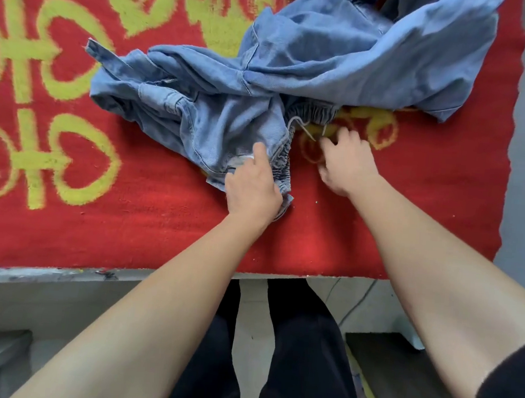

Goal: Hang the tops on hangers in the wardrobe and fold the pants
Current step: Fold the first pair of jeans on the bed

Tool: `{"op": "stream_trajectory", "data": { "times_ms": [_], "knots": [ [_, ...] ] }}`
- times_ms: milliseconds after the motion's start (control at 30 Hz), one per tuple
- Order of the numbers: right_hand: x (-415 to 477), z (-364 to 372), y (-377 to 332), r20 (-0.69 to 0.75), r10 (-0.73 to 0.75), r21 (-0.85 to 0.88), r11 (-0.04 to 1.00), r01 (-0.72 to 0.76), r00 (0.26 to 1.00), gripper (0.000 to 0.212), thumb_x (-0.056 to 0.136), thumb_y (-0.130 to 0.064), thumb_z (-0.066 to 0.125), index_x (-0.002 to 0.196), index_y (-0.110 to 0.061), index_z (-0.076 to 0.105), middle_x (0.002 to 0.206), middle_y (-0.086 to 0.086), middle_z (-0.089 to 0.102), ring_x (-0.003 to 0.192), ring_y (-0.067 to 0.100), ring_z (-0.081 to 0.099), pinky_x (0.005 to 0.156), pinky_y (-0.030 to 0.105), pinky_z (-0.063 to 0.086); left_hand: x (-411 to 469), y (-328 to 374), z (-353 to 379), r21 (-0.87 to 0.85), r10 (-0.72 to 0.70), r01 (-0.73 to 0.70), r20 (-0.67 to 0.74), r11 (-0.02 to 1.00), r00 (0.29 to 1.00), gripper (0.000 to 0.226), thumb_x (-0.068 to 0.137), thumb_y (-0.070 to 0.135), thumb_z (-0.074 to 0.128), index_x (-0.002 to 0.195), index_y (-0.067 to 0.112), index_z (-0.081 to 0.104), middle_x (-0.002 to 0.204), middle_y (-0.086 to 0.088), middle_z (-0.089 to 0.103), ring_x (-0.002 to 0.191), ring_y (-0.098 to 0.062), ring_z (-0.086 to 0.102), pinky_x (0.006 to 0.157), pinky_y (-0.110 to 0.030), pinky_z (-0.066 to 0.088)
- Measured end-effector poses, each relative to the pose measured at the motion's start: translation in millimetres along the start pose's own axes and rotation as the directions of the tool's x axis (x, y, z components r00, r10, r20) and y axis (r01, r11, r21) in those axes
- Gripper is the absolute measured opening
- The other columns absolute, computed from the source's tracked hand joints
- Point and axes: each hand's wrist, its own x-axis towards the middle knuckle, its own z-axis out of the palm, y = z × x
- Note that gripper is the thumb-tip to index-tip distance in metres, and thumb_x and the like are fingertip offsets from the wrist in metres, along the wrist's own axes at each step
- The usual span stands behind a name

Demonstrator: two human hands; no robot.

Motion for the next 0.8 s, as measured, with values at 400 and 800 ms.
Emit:
{"op": "stream_trajectory", "data": {
  "times_ms": [400,800],
  "knots": [
    [23.2,-2.6,-26.5,-0.231,-0.046,-0.096,0.995,0.024,0.972,0.038,0.099,-0.009,0.035,0.135,-0.002,0.045,0.127,0.024,0.055,0.123,0.040,0.042,0.110,0.052,0.029,3.5,-83.4,-28.1,0.177,0.042,-0.018,-0.131,0.984,0.990,0.073,0.082,0.081,0.031,0.104,0.012,0.039,0.077,-0.015,0.068,0.069,-0.038,0.065,0.057,-0.036,0.032],
    [-70.4,-49.2,-10.1,-0.199,0.003,0.169,0.985,0.032,0.980,0.033,0.088,-0.032,0.045,0.109,-0.009,0.054,0.095,0.021,0.069,0.087,0.043,0.066,0.064,0.043,0.043,-26.7,-84.3,-105.3,0.434,0.273,-0.258,0.028,0.863,0.962,0.037,0.086,0.005,0.054,0.121,0.008,0.044,0.128,-0.021,0.047,0.098,-0.039,0.055,0.064,-0.042,0.046]
  ]
}}
